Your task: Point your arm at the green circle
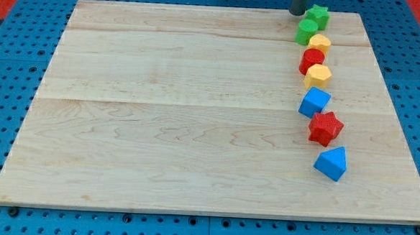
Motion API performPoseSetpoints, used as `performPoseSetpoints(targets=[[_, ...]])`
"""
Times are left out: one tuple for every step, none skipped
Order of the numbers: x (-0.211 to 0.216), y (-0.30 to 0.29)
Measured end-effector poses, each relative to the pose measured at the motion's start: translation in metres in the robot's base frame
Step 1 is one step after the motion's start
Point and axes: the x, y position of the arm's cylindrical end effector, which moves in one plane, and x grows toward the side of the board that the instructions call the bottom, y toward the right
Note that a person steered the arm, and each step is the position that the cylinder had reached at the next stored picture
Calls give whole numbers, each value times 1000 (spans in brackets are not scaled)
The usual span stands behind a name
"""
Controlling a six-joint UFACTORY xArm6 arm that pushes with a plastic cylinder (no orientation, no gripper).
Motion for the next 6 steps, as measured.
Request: performPoseSetpoints(targets=[[2, -34], [75, -123], [180, -200], [262, -235], [355, -222], [425, -169]])
